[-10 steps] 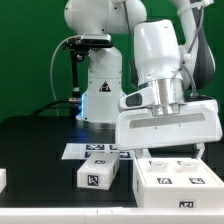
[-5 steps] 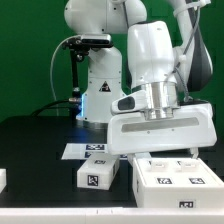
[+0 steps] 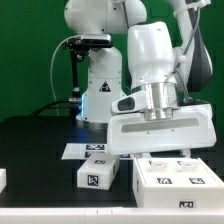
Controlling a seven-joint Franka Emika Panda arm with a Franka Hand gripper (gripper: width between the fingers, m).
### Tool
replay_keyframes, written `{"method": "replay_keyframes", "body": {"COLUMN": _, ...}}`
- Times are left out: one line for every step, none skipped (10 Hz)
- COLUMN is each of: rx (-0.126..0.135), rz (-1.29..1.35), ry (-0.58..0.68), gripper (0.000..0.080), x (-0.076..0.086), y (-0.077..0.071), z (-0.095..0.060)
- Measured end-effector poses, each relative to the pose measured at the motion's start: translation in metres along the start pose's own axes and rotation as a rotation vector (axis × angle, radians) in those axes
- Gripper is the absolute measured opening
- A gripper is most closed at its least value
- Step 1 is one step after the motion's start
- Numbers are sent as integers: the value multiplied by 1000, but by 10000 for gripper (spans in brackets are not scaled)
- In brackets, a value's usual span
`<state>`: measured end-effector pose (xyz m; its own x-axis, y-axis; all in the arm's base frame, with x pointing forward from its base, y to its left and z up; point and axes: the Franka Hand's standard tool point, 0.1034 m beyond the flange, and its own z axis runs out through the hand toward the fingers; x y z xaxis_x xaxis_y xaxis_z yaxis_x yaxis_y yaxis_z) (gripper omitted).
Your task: Assemble cabinet
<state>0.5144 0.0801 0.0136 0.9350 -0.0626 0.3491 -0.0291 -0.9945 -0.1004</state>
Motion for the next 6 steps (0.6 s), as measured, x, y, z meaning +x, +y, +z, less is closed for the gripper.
{"method": "replay_keyframes", "body": {"rx": 0, "rz": 0, "ry": 0, "gripper": 369, "x": 0, "y": 0, "z": 0}}
{"method": "replay_keyframes", "body": {"rx": 0, "rz": 0, "ry": 0, "gripper": 227, "x": 0, "y": 0, "z": 0}}
{"method": "replay_keyframes", "body": {"rx": 0, "rz": 0, "ry": 0, "gripper": 227, "x": 0, "y": 0, "z": 0}}
{"method": "replay_keyframes", "body": {"rx": 0, "rz": 0, "ry": 0, "gripper": 218, "x": 0, "y": 0, "z": 0}}
{"method": "replay_keyframes", "body": {"rx": 0, "rz": 0, "ry": 0, "gripper": 218, "x": 0, "y": 0, "z": 0}}
{"method": "replay_keyframes", "body": {"rx": 0, "rz": 0, "ry": 0, "gripper": 218, "x": 0, "y": 0, "z": 0}}
